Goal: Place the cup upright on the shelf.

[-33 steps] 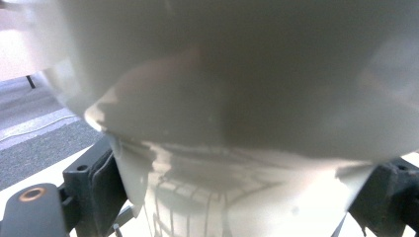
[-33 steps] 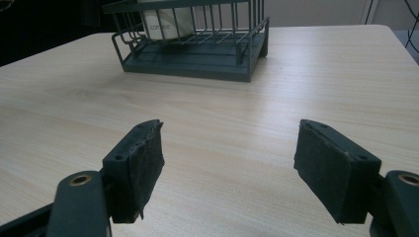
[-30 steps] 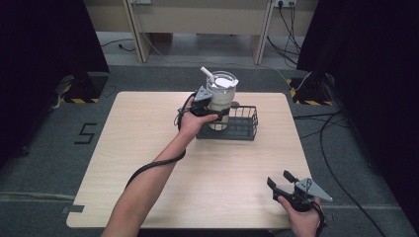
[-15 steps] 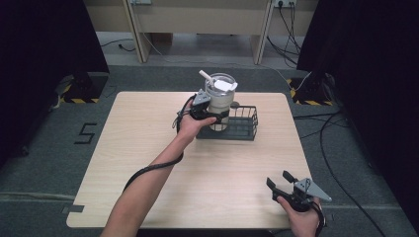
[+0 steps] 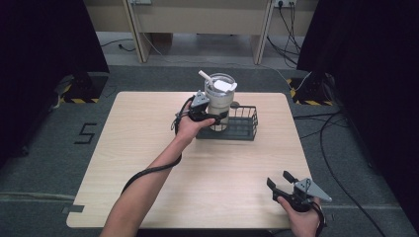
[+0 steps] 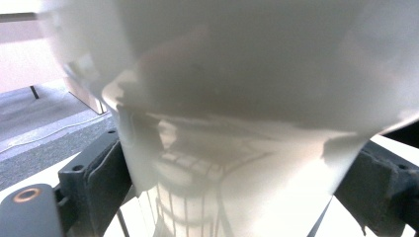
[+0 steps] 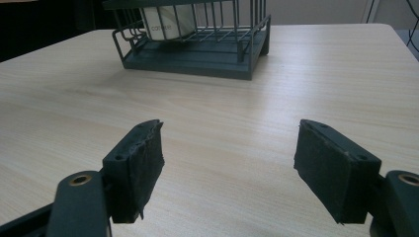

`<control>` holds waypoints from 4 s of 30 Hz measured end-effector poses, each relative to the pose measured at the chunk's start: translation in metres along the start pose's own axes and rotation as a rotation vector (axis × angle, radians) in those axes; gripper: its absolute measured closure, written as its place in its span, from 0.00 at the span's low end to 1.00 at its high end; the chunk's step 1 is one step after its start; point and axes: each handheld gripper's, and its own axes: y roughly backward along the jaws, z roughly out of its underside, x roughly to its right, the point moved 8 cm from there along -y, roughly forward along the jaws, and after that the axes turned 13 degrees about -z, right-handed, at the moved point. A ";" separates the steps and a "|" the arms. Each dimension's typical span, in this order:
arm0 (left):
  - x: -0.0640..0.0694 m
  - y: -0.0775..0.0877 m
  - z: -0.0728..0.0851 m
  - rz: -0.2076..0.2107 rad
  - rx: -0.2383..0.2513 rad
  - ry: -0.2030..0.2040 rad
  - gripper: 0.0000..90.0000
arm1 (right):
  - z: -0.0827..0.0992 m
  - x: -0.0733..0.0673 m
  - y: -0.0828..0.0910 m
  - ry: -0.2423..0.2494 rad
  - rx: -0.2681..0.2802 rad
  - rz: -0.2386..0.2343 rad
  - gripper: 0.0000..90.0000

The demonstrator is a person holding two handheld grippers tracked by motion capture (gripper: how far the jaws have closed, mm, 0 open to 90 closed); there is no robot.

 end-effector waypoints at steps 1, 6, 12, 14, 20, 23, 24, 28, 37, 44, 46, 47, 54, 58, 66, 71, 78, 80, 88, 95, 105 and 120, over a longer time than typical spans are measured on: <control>0.000 0.001 0.000 -0.001 -0.002 -0.001 0.11 | 0.000 0.000 0.000 0.000 0.000 0.000 0.30; -0.001 0.004 0.001 -0.003 -0.005 -0.008 0.11 | 0.000 -0.001 0.000 0.002 0.001 -0.002 0.30; -0.002 0.009 0.002 0.003 0.002 -0.008 0.10 | 0.000 -0.001 -0.001 0.003 -0.001 0.000 0.30; -0.003 0.011 0.002 0.002 0.003 -0.011 0.10 | 0.000 -0.001 -0.001 0.012 -0.001 0.000 0.30; -0.005 0.020 0.002 0.007 0.012 -0.021 0.14 | 0.000 -0.002 -0.001 0.007 -0.002 -0.002 0.30; -0.009 0.025 -0.001 0.002 0.032 -0.043 0.15 | -0.001 -0.002 -0.001 0.008 -0.002 -0.002 0.30; -0.010 0.028 0.000 -0.003 0.020 -0.024 0.15 | -0.001 -0.002 -0.001 0.008 0.000 -0.004 0.30; -0.015 0.037 0.000 -0.014 0.018 -0.029 0.16 | -0.001 -0.003 -0.001 0.008 -0.003 -0.001 0.30; -0.024 0.060 0.004 -0.015 0.020 -0.031 0.16 | -0.001 -0.003 -0.002 0.016 -0.003 0.000 0.30; -0.028 0.077 0.008 -0.012 0.028 -0.017 0.16 | -0.001 -0.005 -0.003 0.012 -0.004 -0.003 0.30; -0.029 0.081 0.009 -0.010 0.030 -0.015 0.16 | -0.001 -0.005 -0.003 0.012 -0.006 -0.003 0.30; -0.030 0.084 0.010 -0.012 0.032 -0.014 0.16 | -0.001 -0.005 -0.003 0.013 -0.004 -0.002 0.30; -0.034 0.100 0.012 -0.010 0.040 -0.010 0.16 | -0.001 -0.005 -0.003 0.013 -0.003 0.001 0.30; -0.037 0.111 0.015 -0.014 0.045 -0.002 0.16 | -0.001 -0.005 -0.003 0.013 -0.003 -0.001 0.30; -0.047 0.132 0.026 -0.027 0.046 0.020 0.16 | -0.001 -0.006 -0.003 0.012 -0.006 0.002 0.30; -0.051 0.146 0.035 -0.036 0.048 0.033 0.16 | -0.001 -0.006 -0.003 0.012 -0.005 0.003 0.30; -0.062 0.161 0.051 -0.061 0.038 0.052 0.16 | 0.000 -0.006 -0.003 0.009 -0.006 0.004 0.30; -0.066 0.165 0.055 -0.068 0.035 0.056 0.16 | 0.000 -0.005 -0.003 0.008 -0.007 0.004 0.30; -0.076 0.184 0.070 -0.093 0.031 0.069 0.16 | 0.000 -0.005 -0.003 0.012 -0.007 0.008 0.30; -0.084 0.199 0.088 -0.114 0.014 0.077 0.16 | 0.000 -0.006 -0.003 0.007 -0.008 0.006 0.30; -0.094 0.216 0.110 -0.147 -0.002 0.099 0.16 | 0.001 -0.005 -0.003 0.014 -0.012 0.010 0.30; -0.096 0.224 0.122 -0.160 0.003 0.137 0.16 | -0.001 -0.005 -0.001 0.012 -0.005 0.007 0.30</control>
